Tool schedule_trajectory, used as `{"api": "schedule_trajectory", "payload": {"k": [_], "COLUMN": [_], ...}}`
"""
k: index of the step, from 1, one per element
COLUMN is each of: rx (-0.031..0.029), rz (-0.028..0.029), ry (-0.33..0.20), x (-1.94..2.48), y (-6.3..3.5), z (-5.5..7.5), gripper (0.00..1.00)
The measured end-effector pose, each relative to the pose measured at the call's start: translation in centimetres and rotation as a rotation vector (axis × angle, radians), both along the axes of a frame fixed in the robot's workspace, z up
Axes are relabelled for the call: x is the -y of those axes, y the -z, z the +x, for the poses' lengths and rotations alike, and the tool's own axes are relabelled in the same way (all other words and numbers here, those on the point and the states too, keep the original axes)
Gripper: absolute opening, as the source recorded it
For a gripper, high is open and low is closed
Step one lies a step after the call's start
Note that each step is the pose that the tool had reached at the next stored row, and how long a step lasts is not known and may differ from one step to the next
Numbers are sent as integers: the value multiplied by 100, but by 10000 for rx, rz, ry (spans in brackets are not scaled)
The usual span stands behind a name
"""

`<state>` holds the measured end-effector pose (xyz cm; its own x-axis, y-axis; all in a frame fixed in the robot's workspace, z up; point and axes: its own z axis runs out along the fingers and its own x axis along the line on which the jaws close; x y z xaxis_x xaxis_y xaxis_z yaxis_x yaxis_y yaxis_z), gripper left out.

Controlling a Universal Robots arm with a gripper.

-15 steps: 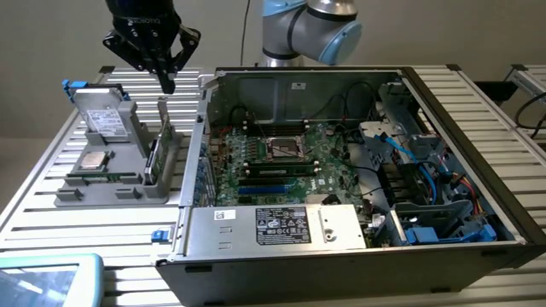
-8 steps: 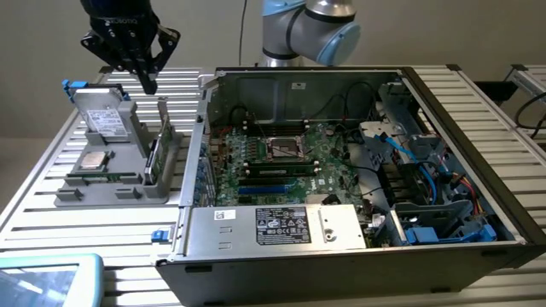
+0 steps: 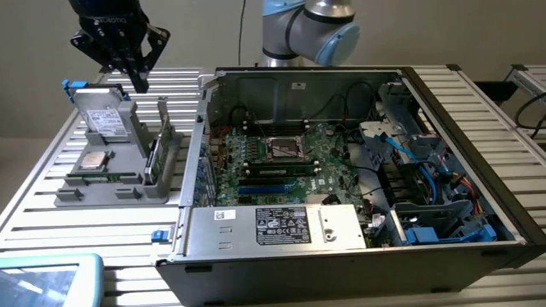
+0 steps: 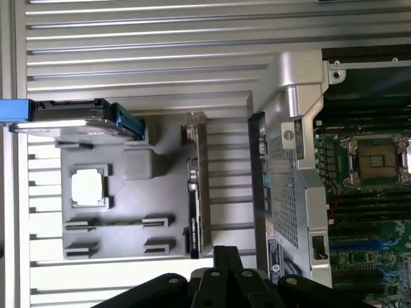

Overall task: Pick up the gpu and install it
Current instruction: 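Reach for the gpu, then pick up the gpu and move the gpu toward the slot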

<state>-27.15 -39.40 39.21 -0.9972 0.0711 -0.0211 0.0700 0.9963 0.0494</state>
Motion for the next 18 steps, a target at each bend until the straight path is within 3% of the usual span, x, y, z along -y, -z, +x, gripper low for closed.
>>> {"api": "schedule_trajectory", "payload": {"k": [3, 5, 9, 18], "rx": [0, -1, 1, -2], "rz": [0, 0, 0, 0], "ry": [1, 1, 1, 1], "x": [-73, -94, -97, -97], "y": [7, 12, 19, 19], "z": [-35, -74, -139, -140], "gripper": [11, 11, 11, 11]}}
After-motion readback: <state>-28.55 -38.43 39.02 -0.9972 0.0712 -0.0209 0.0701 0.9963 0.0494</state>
